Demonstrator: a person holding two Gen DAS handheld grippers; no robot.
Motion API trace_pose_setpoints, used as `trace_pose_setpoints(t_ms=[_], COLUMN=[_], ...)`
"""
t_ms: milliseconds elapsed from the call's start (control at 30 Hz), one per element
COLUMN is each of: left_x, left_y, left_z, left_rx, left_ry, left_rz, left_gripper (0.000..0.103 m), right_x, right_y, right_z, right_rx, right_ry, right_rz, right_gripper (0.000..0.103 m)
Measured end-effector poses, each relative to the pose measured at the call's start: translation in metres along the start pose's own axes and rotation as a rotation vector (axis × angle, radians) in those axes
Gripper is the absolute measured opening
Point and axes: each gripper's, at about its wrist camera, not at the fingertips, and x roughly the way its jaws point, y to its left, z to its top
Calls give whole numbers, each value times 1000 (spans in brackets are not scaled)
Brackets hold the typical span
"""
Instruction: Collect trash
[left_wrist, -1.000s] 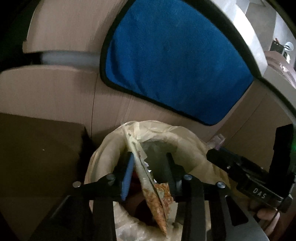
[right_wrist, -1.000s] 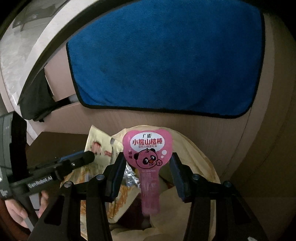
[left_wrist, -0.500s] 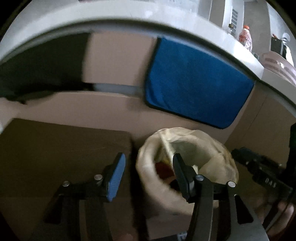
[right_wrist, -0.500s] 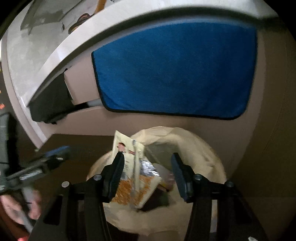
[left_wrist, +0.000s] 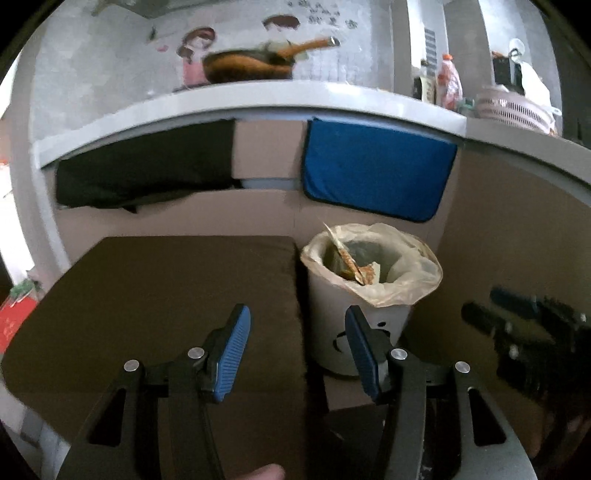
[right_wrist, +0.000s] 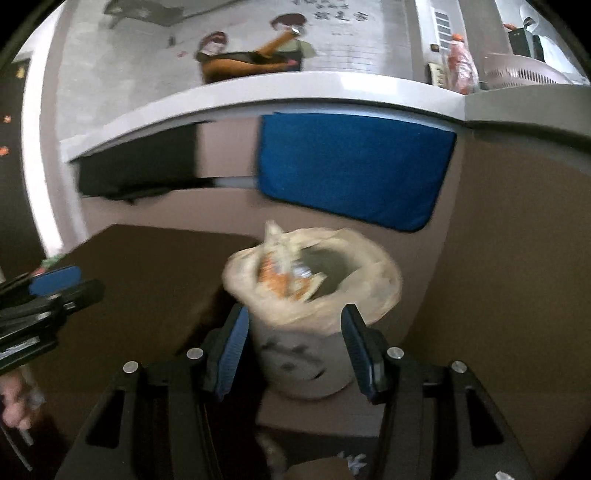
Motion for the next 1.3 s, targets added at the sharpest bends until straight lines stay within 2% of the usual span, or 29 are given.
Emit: trace_pose_setpoints(t_ms=[200,333,433,567,900,1300], left_x=[-31,-49,-58,-58,-67,-75], left_y=[6,6,9,12,17,18], left_z=[-16,-18,-17,-18,-18,-19], left_rx=[-10,4,-4,0,-14,-12], left_ry=[46,14,-10,-1,-37,-68], left_rz=[36,90,123,141,144,144], left_gripper=[54,54,54,54,54,54], right_x=[-35,-48,-55,-60,-59,-67], right_y=[30,36,44,49,54,58], right_z=[-20,-21,-20,-18,-20,-19], right_rx=[5,36,21,21,19,13], right_ry=[-5,-27,-48,-67,-57,-89], right_rz=[-6,28,22,38,58,53], right_gripper=[49,49,49,49,50,50])
